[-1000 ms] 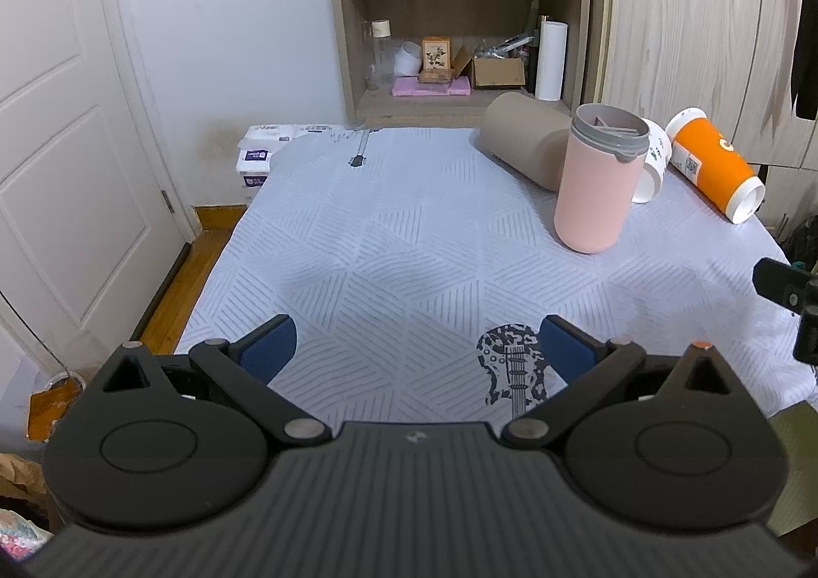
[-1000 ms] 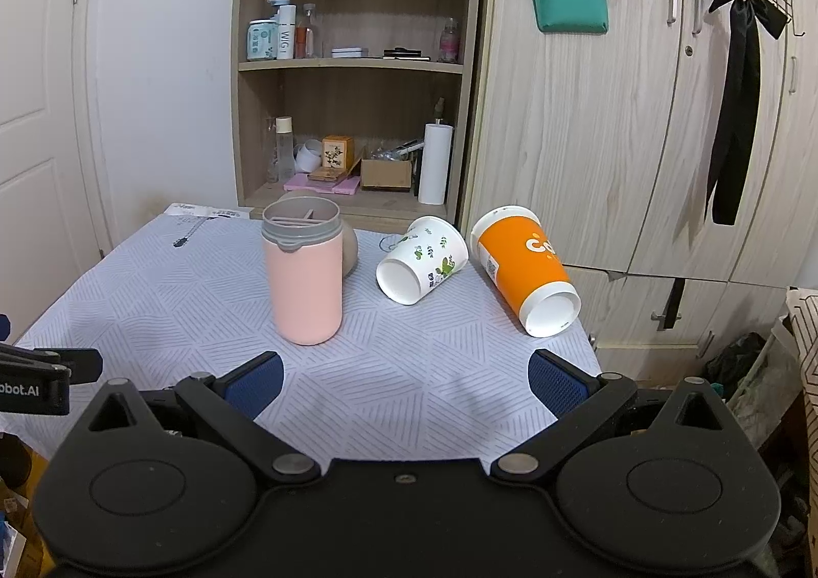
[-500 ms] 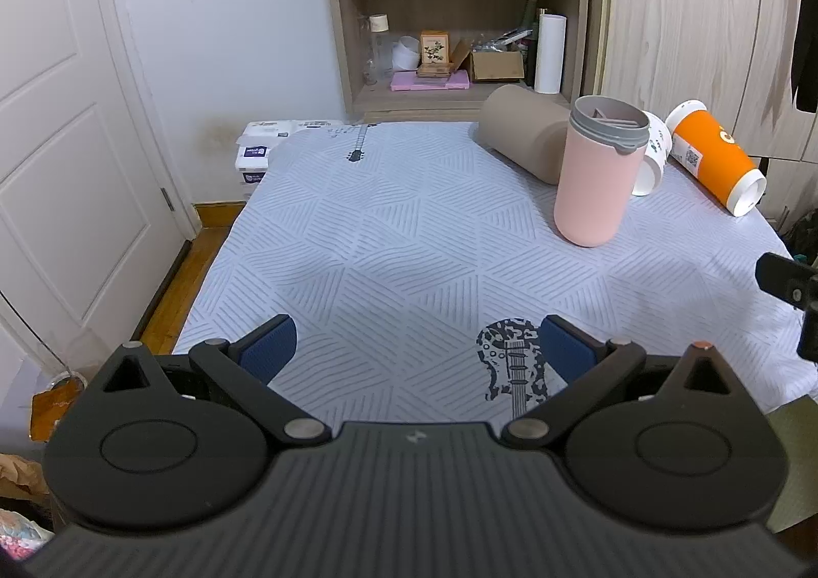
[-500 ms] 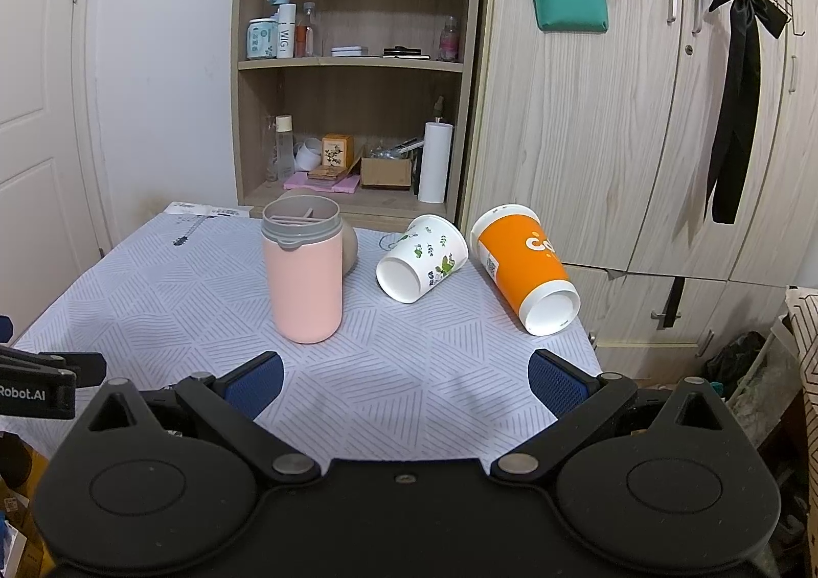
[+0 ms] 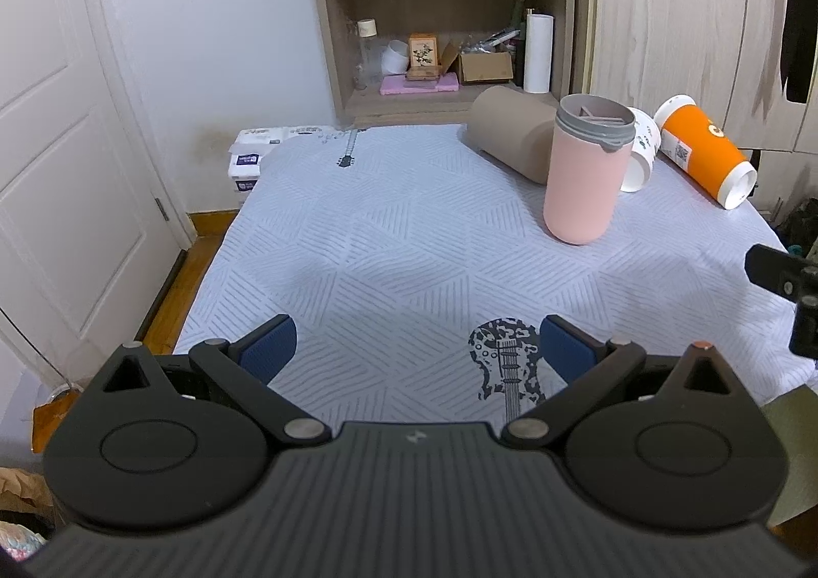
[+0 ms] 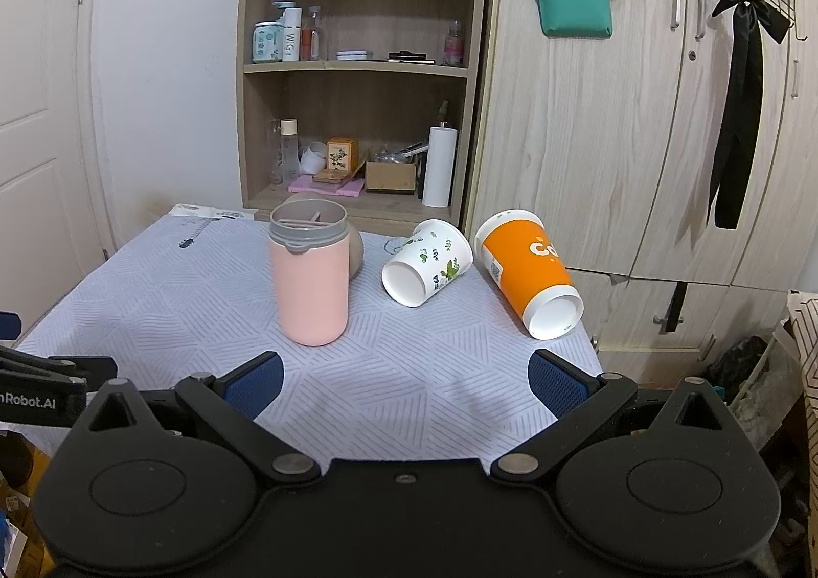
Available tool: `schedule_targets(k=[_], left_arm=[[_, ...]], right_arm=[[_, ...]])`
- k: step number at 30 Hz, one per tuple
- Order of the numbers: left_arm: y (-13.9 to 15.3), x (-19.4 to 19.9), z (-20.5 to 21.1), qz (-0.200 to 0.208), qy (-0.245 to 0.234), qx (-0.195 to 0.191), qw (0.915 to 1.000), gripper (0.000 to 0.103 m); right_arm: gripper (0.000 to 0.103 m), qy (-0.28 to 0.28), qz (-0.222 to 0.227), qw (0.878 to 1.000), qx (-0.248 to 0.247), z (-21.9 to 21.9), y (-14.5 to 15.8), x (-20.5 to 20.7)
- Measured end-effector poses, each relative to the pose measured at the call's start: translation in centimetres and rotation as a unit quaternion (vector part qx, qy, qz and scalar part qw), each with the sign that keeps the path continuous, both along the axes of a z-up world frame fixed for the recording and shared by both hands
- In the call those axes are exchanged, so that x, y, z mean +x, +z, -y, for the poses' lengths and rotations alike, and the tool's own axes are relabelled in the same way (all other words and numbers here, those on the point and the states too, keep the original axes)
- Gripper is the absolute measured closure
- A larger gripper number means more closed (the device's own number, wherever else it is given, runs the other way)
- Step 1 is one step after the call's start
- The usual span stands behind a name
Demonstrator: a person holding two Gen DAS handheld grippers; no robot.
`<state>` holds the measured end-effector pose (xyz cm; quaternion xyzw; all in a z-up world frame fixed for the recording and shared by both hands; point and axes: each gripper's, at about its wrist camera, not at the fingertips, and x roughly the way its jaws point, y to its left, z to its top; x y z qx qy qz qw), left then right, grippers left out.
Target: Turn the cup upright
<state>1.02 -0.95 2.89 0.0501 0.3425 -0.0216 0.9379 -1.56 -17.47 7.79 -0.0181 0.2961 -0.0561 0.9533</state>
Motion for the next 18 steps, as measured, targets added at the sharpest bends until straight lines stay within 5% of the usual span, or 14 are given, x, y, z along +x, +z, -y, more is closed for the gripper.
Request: schedule_targets(k=[18], left_arm=[[0.69,-0.96,-0.35,0.027,0.007,-0.004,0.9996,0.000]], right_arm=[[0.000,0.000,0.001,1.000,-0.001,0.12,0.12,-0.05]])
